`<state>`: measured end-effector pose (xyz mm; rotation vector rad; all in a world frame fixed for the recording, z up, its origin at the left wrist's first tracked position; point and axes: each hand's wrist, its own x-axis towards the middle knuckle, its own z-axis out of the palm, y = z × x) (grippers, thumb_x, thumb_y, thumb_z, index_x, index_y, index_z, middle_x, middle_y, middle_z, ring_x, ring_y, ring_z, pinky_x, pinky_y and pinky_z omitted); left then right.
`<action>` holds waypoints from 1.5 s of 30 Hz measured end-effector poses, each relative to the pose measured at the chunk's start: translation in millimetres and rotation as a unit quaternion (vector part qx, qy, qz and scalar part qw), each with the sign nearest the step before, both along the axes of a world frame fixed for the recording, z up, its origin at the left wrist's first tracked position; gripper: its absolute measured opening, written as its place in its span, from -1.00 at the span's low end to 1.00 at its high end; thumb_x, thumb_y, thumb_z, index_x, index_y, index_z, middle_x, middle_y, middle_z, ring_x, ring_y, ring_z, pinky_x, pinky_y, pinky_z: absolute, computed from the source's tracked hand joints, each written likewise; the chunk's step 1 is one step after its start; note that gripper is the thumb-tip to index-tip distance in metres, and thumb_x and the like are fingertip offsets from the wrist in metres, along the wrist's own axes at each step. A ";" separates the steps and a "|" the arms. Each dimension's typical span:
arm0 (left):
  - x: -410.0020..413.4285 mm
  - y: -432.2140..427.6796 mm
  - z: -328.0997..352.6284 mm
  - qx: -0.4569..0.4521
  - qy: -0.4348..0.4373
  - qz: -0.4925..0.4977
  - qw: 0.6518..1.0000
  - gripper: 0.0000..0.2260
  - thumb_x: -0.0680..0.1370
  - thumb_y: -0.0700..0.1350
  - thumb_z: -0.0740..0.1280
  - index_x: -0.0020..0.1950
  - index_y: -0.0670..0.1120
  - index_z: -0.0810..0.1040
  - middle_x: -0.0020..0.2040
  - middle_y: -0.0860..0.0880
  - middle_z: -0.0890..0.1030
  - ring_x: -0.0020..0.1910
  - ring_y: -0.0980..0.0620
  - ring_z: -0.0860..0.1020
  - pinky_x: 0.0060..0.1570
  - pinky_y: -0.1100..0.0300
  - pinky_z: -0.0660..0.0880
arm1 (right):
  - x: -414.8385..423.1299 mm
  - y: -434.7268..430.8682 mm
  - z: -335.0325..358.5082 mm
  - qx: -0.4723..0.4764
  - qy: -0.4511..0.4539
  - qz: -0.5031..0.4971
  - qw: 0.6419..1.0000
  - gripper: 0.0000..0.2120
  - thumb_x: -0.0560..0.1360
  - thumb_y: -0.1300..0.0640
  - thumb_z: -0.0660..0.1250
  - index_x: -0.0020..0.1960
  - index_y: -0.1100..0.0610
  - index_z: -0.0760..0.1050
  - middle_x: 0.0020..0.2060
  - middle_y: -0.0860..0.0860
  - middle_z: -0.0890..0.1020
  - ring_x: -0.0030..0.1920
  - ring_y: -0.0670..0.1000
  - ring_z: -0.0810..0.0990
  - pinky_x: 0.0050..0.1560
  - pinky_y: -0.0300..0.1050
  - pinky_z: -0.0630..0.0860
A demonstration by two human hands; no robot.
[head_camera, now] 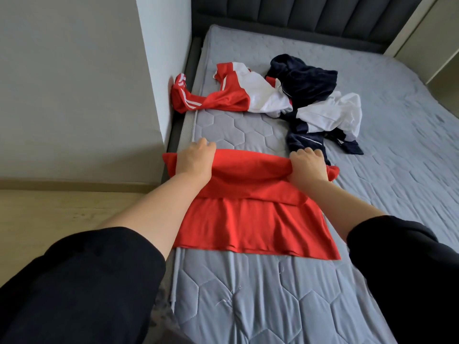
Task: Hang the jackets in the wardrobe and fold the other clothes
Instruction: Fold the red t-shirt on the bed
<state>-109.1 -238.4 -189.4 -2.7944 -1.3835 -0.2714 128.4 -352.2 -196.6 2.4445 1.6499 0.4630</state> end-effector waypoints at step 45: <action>-12.4 -114.2 -108.6 -0.127 0.073 -0.097 0.984 -0.44 0.60 0.18 0.01 0.55 0.07 -0.08 0.57 -0.05 -0.09 0.53 -0.04 -0.14 0.43 -0.15 -0.15 | -92.9 -103.2 -109.7 -0.053 0.226 0.025 0.972 -0.42 0.60 -0.16 -0.03 0.55 0.00 -0.05 0.54 -0.03 -0.03 0.53 -0.02 -0.13 0.46 0.09 -0.25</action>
